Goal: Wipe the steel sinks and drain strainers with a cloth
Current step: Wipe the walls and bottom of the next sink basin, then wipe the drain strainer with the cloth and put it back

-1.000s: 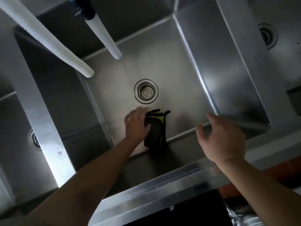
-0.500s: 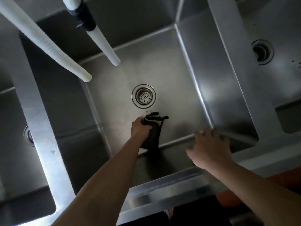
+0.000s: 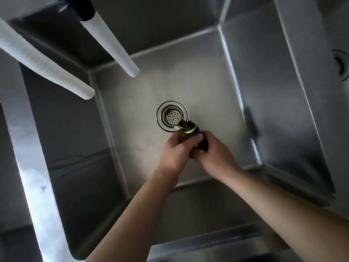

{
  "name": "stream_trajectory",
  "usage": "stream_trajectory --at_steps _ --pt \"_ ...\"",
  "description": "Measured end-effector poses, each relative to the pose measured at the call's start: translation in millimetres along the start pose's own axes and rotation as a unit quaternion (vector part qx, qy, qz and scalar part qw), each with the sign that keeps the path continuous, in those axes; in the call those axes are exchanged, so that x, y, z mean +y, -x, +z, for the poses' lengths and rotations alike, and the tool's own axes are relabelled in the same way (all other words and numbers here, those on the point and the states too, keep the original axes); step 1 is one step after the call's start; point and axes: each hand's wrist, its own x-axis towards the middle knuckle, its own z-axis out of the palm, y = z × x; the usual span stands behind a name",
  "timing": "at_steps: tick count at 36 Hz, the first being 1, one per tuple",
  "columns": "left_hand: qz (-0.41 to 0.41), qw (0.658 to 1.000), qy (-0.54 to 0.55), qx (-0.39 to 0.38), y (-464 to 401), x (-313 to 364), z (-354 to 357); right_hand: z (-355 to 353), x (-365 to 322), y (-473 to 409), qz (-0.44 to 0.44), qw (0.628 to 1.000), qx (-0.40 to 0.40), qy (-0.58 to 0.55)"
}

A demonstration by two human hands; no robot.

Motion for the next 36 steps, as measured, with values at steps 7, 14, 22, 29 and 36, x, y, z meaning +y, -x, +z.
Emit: stream_trajectory --at_steps 7,14,22,29,36 --pt "0.089 0.975 -0.195 0.056 -43 -16 -10 -25 26 -42 0.073 0.991 0.092 -0.061" --pt "0.179 0.776 -0.597 0.098 -106 -40 -31 -46 41 -59 -0.095 0.952 0.162 0.242" --pt "0.183 0.717 -0.666 0.098 -131 -56 -27 -35 76 -68 -0.027 0.941 -0.031 0.337" --pt "0.189 0.73 -0.647 0.114 -129 -48 -32 -43 85 -69 -0.011 0.933 -0.076 0.351" --pt "0.253 0.714 -0.631 0.17 -123 -32 -35 -42 72 -64 -0.014 0.958 -0.039 0.284"
